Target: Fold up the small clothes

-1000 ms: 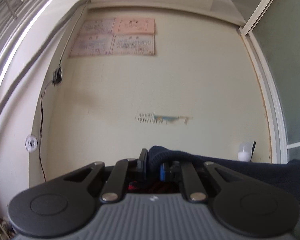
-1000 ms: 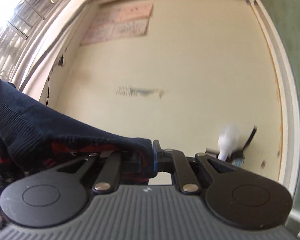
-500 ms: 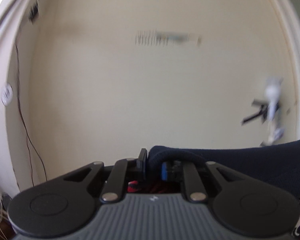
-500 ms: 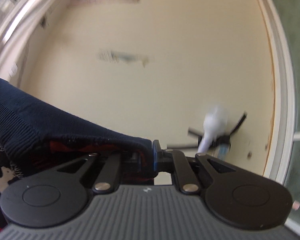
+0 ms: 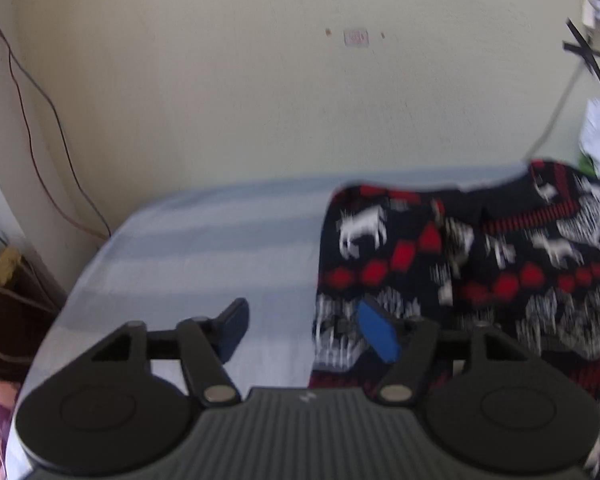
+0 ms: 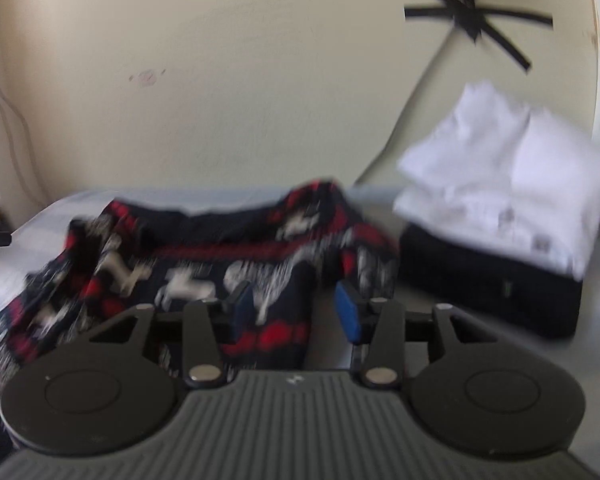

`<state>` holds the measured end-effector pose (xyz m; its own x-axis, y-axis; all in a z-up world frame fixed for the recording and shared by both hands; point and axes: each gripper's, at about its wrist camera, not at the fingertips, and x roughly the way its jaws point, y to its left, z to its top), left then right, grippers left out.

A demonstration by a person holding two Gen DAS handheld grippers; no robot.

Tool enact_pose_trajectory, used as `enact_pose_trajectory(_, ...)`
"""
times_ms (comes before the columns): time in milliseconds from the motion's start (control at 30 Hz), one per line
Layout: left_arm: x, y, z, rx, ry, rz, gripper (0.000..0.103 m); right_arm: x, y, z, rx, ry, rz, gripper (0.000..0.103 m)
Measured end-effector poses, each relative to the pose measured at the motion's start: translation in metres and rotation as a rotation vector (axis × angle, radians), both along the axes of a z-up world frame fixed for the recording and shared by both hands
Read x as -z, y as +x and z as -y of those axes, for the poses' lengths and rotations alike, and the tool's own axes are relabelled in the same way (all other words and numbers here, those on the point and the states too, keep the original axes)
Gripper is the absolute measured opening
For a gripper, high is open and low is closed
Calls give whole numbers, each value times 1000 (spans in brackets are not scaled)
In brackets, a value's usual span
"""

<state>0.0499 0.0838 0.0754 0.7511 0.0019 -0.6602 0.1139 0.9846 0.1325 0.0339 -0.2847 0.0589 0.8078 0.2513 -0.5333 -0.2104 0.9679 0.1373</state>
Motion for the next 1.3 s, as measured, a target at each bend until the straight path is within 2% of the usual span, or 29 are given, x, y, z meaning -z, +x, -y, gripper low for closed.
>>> enact_pose_trajectory(33, 7, -7, -2, 1, 4, -26, 81, 10, -6, -4, 1, 20, -8, 63)
enact_pose_trajectory(67, 12, -15, -2, 10, 6, -47, 82, 20, -17, -6, -2, 41, -21, 68)
enact_pose_trajectory(133, 26, -30, -1, 36, -2, -86, 82, 31, -30, -13, -14, 96, -56, 69)
enact_pose_trajectory(200, 38, -40, 5, 54, 14, -118, 75, 39, -40, -22, -46, 150, -83, 69)
enact_pose_trajectory(267, 48, -46, 13, 74, 49, -124, 35, 44, -47, -38, -87, 176, -102, 69)
enact_pose_trajectory(300, 48, -49, 16, 85, 52, -104, 21, 49, -50, -45, -107, 185, -109, 69)
enact_pose_trajectory(333, 49, -48, 18, 79, 77, -109, 7, 53, -52, -54, -120, 195, -116, 66)
enact_pose_trajectory(367, 46, -47, 18, 67, 99, -97, 7, 55, -56, -62, -121, 180, -100, 48)
enact_pose_trajectory(400, 42, -47, 16, 43, 142, -64, 6, 55, -59, -71, -117, 125, -61, 26)
enact_pose_trajectory(433, 37, -45, 12, -11, 213, -18, 6, 53, -56, -76, -127, 92, -63, 10)
enact_pose_trajectory(467, 30, -40, 1, -83, 264, 23, 6, 50, -54, -73, -119, 115, -62, 10)
enact_pose_trajectory(500, 25, -33, -13, -158, 279, 40, 6, 44, -51, -66, -120, 144, -51, 10)
enact_pose_trajectory(567, 13, -19, -52, -326, 239, 34, 7, 30, -49, -53, -99, 142, -15, 10)
enact_pose_trajectory(633, 3, -20, -76, -410, 191, 33, 7, 26, -45, -43, -102, 121, -12, 12)
enact_pose_trajectory(700, -5, -37, -72, -364, 174, 68, 9, 22, -41, -40, -100, 78, -26, 17)
enact_pose_trajectory(733, -7, -48, -63, -302, 153, 71, 21, 20, -40, -28, -99, 57, -6, 26)
enact_pose_trajectory(767, -8, -59, -52, -218, 122, 67, 39, 14, -38, -26, -89, 46, 18, 37)
enact_pose_trajectory(833, -8, -87, -23, -31, 62, 65, 55, -4, -26, -18, -96, 72, 61, 42)
enact_pose_trajectory(900, -1, -106, 1, 108, 4, 26, 59, -23, -2, -20, -149, 140, 64, 42)
enact_pose_trajectory(967, 15, -117, 23, 197, -10, -33, 60, -35, 30, -41, -219, 209, 47, 42)
enact_pose_trajectory(1067, 42, -125, 42, 219, 21, -103, 57, -35, 92, -83, -365, 282, -32, 42)
enact_pose_trajectory(1133, 54, -129, 40, 209, -12, -146, 53, -23, 135, -119, -404, 277, -106, 42)
enact_pose_trajectory(1200, 57, -136, 37, 218, -77, -143, 29, -4, 177, -158, -430, 239, -177, 42)
enact_pose_trajectory(1233, 54, -139, 35, 232, -115, -152, 8, 6, 196, -174, -428, 214, -212, 42)
enact_pose_trajectory(1300, 51, -145, 34, 210, -117, -149, 8, 32, 232, -204, -418, 172, -316, 41)
